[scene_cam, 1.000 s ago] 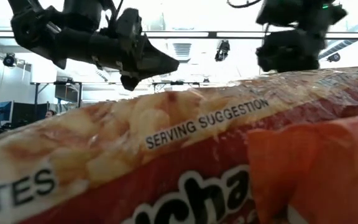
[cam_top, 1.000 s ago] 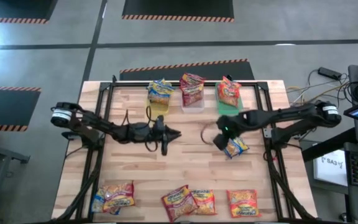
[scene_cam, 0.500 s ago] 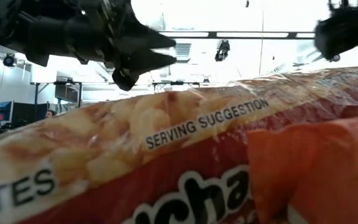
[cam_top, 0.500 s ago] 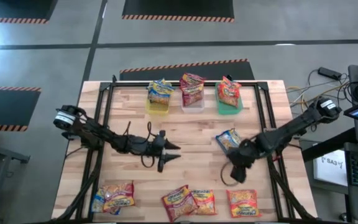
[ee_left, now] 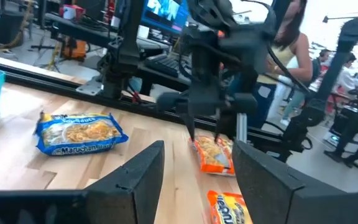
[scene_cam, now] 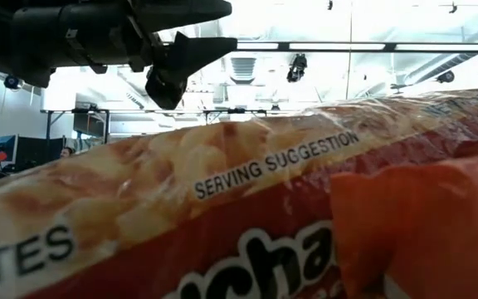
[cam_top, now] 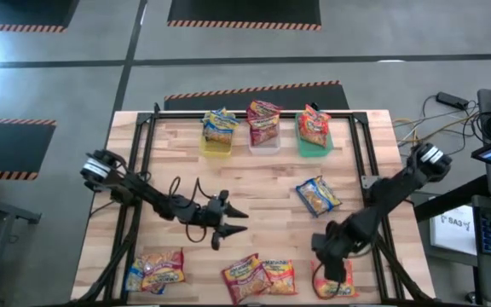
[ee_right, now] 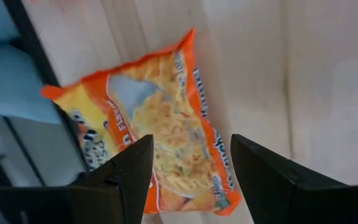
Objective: Sort Maruchan noodles
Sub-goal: Put the right orange noodle pack into the green bin
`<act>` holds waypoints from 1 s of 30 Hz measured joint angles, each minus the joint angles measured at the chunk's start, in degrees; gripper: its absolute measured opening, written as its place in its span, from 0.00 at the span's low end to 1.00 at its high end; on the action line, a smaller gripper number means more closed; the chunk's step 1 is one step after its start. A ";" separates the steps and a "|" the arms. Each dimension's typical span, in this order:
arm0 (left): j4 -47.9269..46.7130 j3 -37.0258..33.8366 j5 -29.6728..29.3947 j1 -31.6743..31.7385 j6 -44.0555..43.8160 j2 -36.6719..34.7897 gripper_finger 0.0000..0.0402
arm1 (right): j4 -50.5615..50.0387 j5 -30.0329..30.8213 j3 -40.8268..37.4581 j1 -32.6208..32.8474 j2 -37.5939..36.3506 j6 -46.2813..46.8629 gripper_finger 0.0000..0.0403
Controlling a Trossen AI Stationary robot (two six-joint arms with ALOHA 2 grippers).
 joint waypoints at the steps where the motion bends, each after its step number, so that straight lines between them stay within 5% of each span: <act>1: -0.01 0.38 -0.45 -0.13 0.26 0.28 0.43 | -0.89 0.39 1.12 0.65 1.59 -0.89 0.50; 15: -1.88 4.80 -0.48 -0.20 1.11 3.28 0.43 | -10.92 5.57 13.09 5.70 14.23 -8.01 0.50; 30: -2.02 4.61 -0.48 -0.27 1.48 3.28 0.43 | -10.32 21.33 8.19 -3.71 8.54 -1.86 0.50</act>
